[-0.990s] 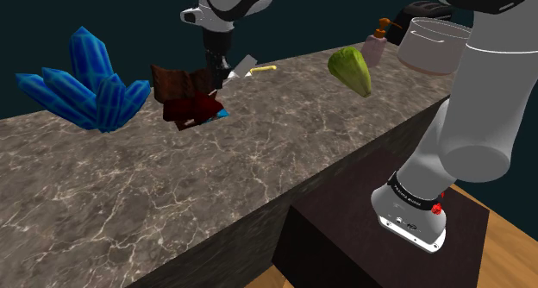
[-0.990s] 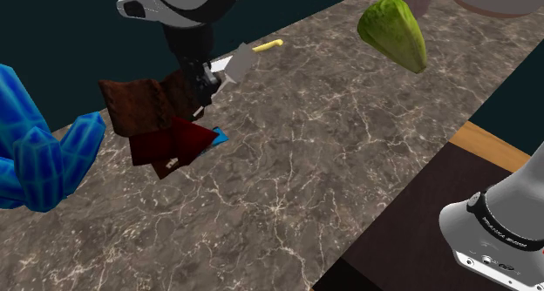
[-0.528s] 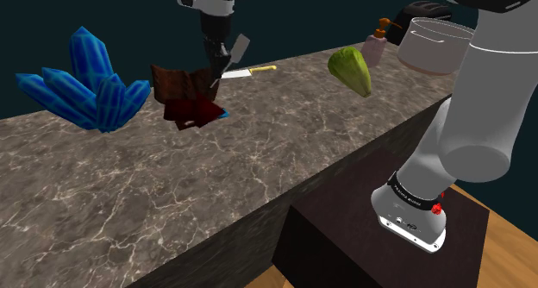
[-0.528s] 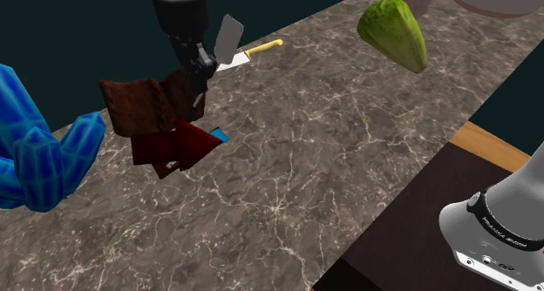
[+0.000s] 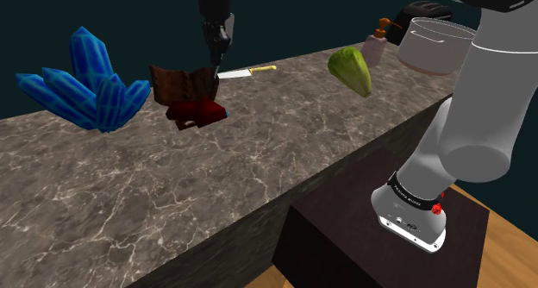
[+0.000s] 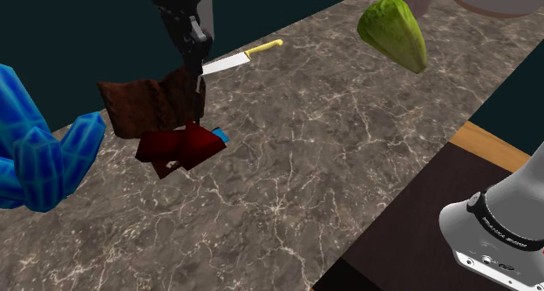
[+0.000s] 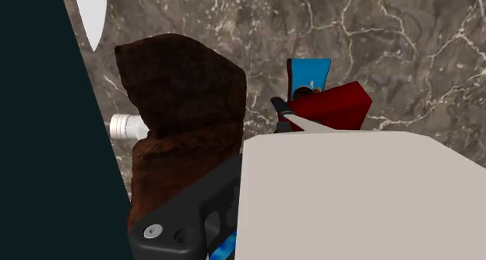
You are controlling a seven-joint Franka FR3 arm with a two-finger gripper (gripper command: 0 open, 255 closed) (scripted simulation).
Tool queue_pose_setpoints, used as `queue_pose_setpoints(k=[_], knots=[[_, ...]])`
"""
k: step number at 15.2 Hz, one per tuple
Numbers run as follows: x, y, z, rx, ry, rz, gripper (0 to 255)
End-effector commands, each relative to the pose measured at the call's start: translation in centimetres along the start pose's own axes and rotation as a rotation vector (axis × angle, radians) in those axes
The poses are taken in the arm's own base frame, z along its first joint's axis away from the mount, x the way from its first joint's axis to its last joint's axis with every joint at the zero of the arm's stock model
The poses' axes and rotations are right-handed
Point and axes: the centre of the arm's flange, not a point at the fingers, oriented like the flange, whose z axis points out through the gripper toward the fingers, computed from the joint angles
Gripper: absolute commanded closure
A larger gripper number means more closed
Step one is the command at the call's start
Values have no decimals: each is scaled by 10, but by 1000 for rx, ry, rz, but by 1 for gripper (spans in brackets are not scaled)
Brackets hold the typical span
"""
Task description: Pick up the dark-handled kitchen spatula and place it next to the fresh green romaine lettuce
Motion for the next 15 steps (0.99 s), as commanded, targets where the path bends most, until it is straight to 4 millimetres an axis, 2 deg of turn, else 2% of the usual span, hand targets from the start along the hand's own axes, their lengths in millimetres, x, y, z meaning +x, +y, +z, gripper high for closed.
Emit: queue_pose_setpoints(k=[1,9,15], knots=[[0,0,-11,0,0,0,255],[3,0,-49,0,0,0,255],[-62,-45,-53,0,0,0,255]])
